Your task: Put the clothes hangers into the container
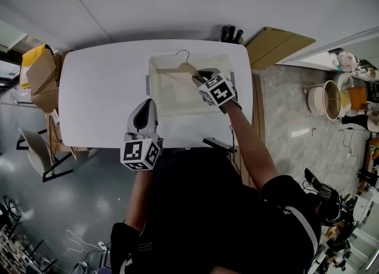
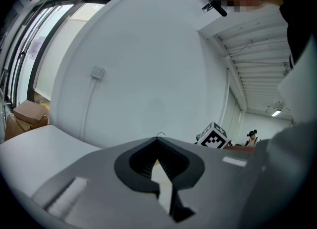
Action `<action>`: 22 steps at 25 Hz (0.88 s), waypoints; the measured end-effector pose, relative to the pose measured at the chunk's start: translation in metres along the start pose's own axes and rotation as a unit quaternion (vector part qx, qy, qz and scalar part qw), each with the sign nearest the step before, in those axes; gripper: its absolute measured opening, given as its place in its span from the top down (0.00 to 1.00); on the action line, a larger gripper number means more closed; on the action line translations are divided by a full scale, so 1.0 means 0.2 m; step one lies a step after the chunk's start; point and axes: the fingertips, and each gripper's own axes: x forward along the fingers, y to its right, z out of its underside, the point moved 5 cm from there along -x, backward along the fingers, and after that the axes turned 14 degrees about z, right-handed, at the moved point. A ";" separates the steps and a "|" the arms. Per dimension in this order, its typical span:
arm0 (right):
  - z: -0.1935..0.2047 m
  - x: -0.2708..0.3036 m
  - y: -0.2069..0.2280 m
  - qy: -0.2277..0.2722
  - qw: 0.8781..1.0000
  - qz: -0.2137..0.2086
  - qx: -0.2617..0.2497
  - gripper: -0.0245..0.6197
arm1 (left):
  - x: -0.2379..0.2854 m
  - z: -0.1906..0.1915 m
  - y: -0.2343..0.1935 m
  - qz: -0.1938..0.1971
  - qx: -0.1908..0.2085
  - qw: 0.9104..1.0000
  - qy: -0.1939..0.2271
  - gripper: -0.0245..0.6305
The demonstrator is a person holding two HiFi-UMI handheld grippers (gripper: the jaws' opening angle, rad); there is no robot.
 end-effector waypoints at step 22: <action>0.04 0.05 0.07 -0.020 1.000 0.023 -0.007 0.72 | -0.03 0.02 0.05 0.001 -0.009 1.000 0.005 0.95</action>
